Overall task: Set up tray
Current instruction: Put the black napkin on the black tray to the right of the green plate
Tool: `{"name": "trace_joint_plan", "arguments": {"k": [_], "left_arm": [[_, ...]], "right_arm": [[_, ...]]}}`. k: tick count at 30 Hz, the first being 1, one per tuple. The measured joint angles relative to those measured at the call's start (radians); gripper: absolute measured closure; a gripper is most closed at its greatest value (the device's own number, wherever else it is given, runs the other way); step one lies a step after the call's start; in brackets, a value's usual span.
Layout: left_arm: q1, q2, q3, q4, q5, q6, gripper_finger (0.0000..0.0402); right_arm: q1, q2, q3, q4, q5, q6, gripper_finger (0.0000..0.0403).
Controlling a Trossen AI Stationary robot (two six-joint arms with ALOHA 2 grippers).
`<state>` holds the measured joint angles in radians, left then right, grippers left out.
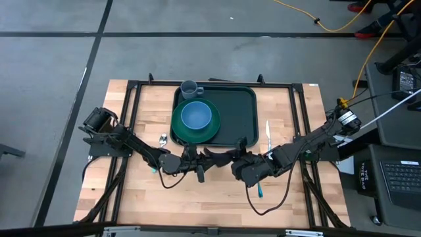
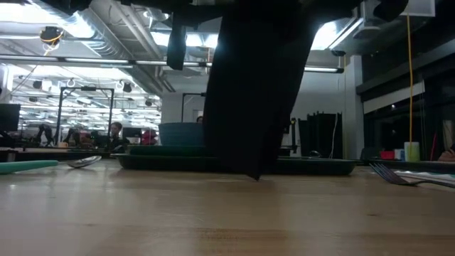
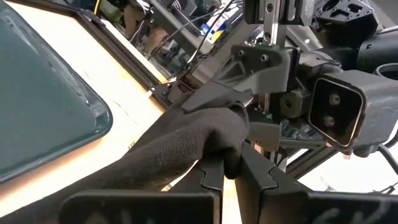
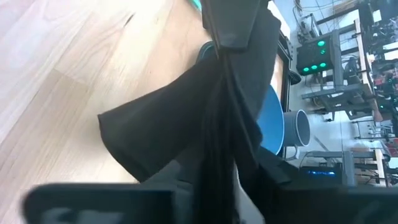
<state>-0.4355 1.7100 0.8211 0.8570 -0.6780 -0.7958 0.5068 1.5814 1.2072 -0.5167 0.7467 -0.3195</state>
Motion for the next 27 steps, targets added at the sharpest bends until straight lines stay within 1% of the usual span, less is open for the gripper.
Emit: {"name": "trace_joint_plan", "arguments": {"k": [4,5,10,22,24,27], "left_arm": [[0.0,0.0,0.0,0.0,-0.007,0.005,0.0388],[0.0,0.0,0.0,0.0,-0.006,0.006,0.0383],[0.0,0.0,0.0,0.0,0.0,0.005,0.0354],[-0.003,0.0,0.0,0.0,0.026,0.0,0.0302],[-0.003,0.0,0.0,0.0,0.061,-0.002,0.0297],[-0.003,0.0,0.0,-0.001,0.146,-0.002,0.0292]], "right_arm": [[0.0,0.0,0.0,0.001,-0.009,0.0,0.038],[0.0,0.0,0.0,0.001,-0.023,-0.001,0.0383],[0.0,0.0,0.0,0.004,-0.086,0.028,0.0382],[0.0,0.0,0.017,-0.018,-0.081,0.05,0.0383],[0.0,0.0,0.041,-0.034,-0.077,0.05,0.0383],[0.0,0.0,0.083,-0.086,-0.061,0.052,0.0383]]}}
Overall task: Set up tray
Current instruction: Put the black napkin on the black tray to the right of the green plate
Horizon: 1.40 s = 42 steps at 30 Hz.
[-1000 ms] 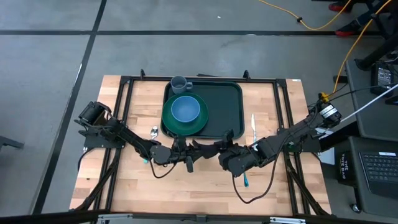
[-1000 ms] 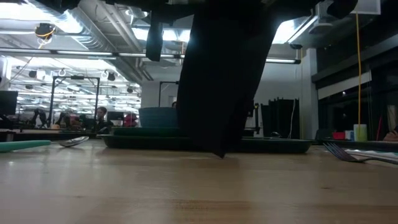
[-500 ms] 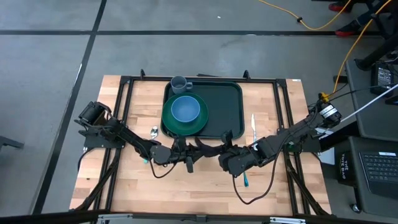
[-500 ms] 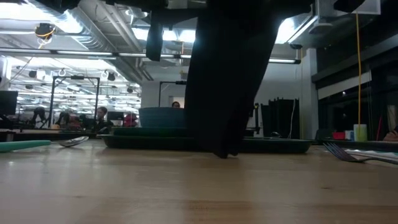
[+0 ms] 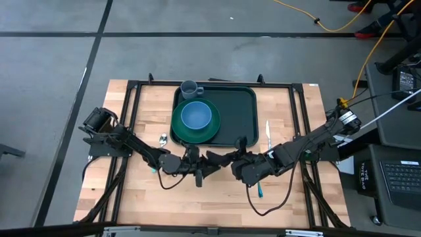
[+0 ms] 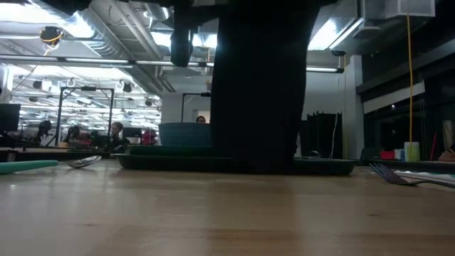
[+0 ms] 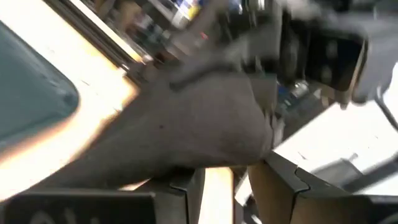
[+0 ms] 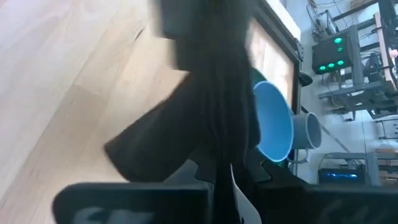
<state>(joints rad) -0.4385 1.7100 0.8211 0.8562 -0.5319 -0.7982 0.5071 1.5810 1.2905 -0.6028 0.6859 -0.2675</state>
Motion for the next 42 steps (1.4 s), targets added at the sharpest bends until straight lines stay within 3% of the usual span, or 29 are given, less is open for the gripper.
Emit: {"name": "trace_joint_plan", "arguments": {"k": [4,8,18,28,35,42], "left_arm": [[0.0,-0.008,-0.002,-0.011,0.058,0.026,0.0292],[-0.005,-0.068,-0.032,-0.03,0.043,0.094,0.0309],[-0.075,-0.264,-0.184,-0.05,-0.127,0.289,0.0386],[-0.076,-0.42,-0.333,-0.044,-0.098,0.385,0.04],[-0.076,-0.576,-0.414,-0.045,-0.105,0.487,0.0401],[-0.049,-0.642,-0.487,-0.054,-0.158,0.524,0.04]], "right_arm": [[-0.001,-0.001,0.048,-0.058,0.019,-0.001,0.0383],[-0.001,-0.001,0.069,-0.11,0.056,0.021,0.0383],[-0.02,-0.001,0.073,-0.242,0.169,0.072,0.0383],[-0.168,-0.039,0.073,-0.268,0.211,-0.055,0.0383],[-0.314,-0.119,0.073,-0.322,0.134,-0.081,0.0383],[-0.491,-0.138,0.071,-0.31,-0.073,-0.184,0.0383]]}}
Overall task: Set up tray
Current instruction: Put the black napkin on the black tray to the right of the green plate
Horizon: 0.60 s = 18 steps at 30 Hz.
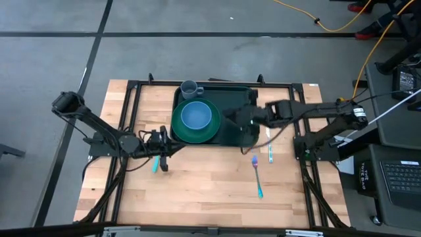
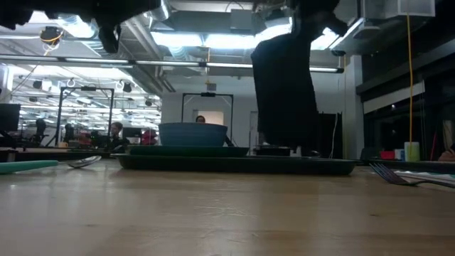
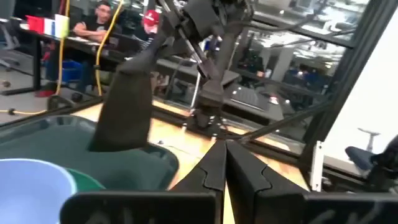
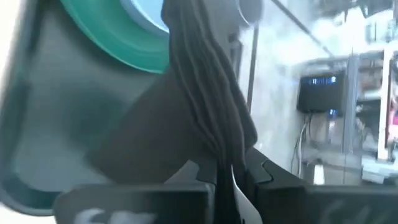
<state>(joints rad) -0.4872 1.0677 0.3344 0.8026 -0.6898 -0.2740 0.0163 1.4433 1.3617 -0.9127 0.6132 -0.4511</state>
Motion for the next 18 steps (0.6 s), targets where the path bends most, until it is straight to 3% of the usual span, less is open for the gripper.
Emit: {"name": "trace_joint_plan", "arguments": {"k": [8,15,18], "left_arm": [[0.132,-0.046,-0.047,-0.151,0.069,-0.027,0.04],[0.331,-0.1,-0.045,-0.277,0.332,0.006,0.04],[0.384,-0.107,-0.045,-0.309,0.384,0.055,0.04]], "right_arm": [[-0.189,-0.038,-0.134,0.27,-0.067,-0.218,0.0383],[-0.286,-0.064,-0.174,0.381,-0.096,-0.31,0.0383],[-0.305,-0.066,-0.174,0.379,-0.113,-0.338,0.0383]]}}
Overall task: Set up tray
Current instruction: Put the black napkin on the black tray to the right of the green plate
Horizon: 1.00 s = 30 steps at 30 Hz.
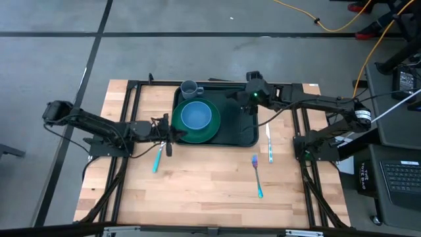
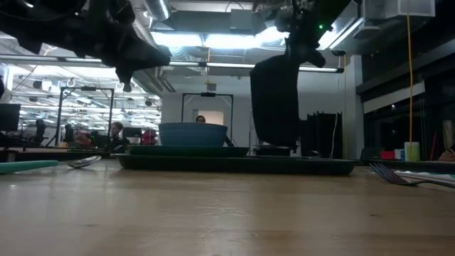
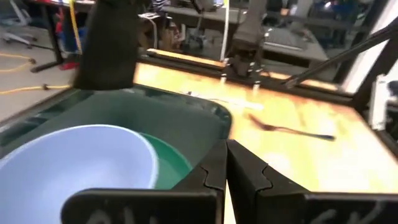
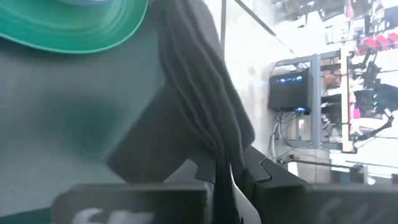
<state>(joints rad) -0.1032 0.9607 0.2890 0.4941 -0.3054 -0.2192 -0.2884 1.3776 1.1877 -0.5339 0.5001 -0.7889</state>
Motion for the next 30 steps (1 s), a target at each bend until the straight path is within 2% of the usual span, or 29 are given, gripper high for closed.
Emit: {"name": "trace_joint_plan", "arguments": {"k": [3,10,20,26,30], "left_arm": [[0.036,-0.001,0.0,-0.006,0.015,0.049,0.0399],[0.079,-0.001,0.0,-0.006,0.063,0.058,0.0399],[0.094,-0.001,0.0,-0.005,0.062,0.058,0.0398],[0.094,-0.001,0.0,0.005,0.061,0.058,0.0401],[0.094,-0.001,0.0,0.005,0.061,0.058,0.0398]], "right_arm": [[-0.015,0.0,0.0,0.005,-0.011,-0.041,0.0383],[-0.055,0.0,0.0,0.011,-0.159,-0.15,0.0383],[-0.212,0.0,0.0,0.072,-0.274,-0.266,0.0383],[-0.268,0.042,0.0,0.051,-0.447,-0.321,0.0383],[-0.266,0.12,-0.001,0.018,-0.416,-0.322,0.0383]]}}
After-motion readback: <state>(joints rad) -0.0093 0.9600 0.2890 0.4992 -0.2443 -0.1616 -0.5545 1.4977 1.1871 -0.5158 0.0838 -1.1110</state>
